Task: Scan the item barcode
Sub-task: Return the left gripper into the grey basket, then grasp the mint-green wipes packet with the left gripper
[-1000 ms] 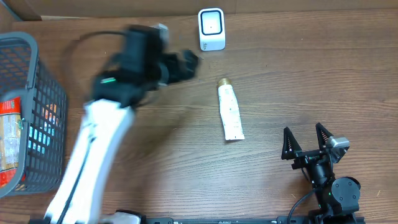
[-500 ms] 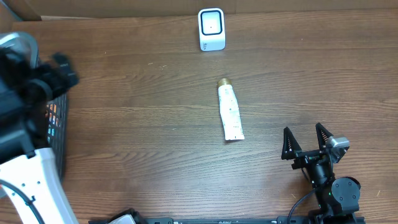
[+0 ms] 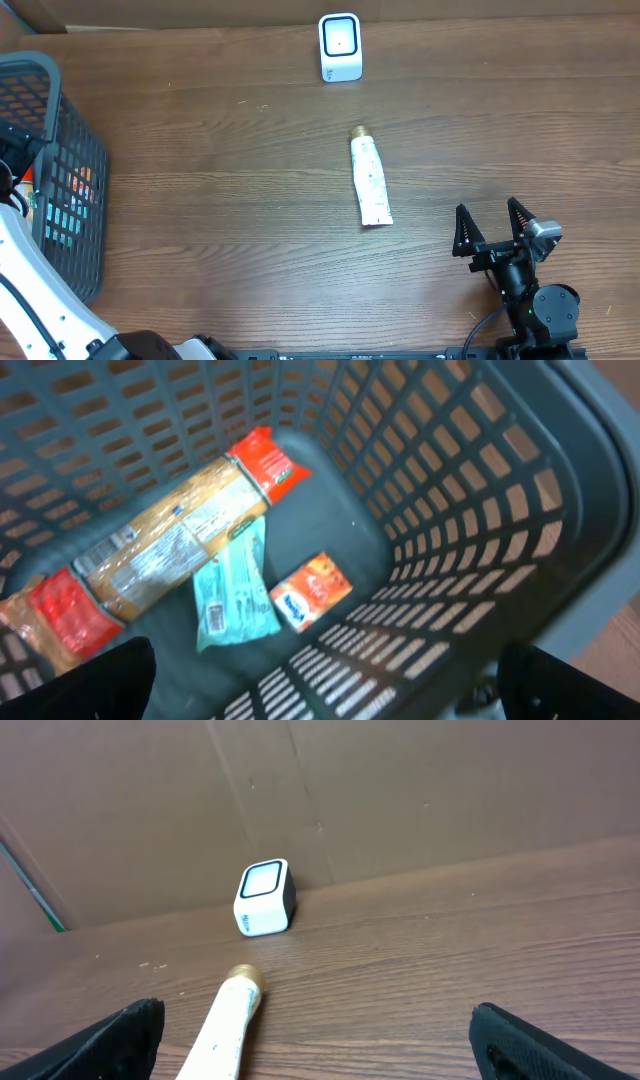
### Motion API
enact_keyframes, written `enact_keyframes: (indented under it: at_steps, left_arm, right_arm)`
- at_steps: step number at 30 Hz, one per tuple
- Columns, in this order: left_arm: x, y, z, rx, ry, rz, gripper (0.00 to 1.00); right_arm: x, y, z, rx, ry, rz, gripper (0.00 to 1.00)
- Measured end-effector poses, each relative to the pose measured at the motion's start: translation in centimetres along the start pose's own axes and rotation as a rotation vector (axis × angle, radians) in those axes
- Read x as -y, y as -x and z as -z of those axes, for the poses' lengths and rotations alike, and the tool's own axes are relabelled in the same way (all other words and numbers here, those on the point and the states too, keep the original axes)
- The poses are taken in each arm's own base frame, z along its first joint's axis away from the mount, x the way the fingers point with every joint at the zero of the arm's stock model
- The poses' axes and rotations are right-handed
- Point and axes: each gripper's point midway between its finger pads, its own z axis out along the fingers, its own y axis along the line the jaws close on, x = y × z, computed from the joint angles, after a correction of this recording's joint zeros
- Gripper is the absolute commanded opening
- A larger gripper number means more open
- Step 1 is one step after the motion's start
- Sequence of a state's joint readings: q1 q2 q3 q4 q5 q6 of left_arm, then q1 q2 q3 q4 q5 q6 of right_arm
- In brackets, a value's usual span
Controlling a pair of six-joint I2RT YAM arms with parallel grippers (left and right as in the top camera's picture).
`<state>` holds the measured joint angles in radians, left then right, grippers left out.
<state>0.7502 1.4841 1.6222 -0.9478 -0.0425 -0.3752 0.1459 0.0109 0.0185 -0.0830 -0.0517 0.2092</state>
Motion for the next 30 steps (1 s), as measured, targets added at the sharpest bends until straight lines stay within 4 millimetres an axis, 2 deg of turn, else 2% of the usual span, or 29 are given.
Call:
enact_keyframes:
  at_steps: [4, 7, 11, 13, 19, 30]
  left_arm:
    - [-1.2, 0.8, -0.3, 0.015, 0.018, 0.027, 1.0]
    - [-3.6, 1.0, -1.1, -0.002, 0.054, 0.073, 1.0]
    - [-6.7, 0.2, -3.8, -0.082, 0.104, 0.124, 0.93]
    - [-7.5, -0.6, -5.6, -0.133, 0.121, 0.121, 0.92]
    - [-8.1, -3.9, -10.6, -0.285, 0.147, 0.088, 0.92]
    - [-9.6, -9.1, -16.6, -0.481, 0.203, 0.078, 0.9]
  right_arm:
    - [0.0, 0.0, 0.0, 0.0, 0.0, 0.0, 1.0]
    - [0.0, 0.0, 0.0, 0.0, -0.001, 0.0, 1.0]
    - [0.0, 0.0, 0.0, 0.0, -0.001, 0.0, 1.0]
    - [0.0, 0.0, 0.0, 0.0, 0.0, 0.0, 1.0]
    - [0.0, 0.0, 0.0, 0.0, -0.001, 0.001, 1.0]
    - [0.0, 0.0, 0.0, 0.0, -0.001, 0.0, 1.0]
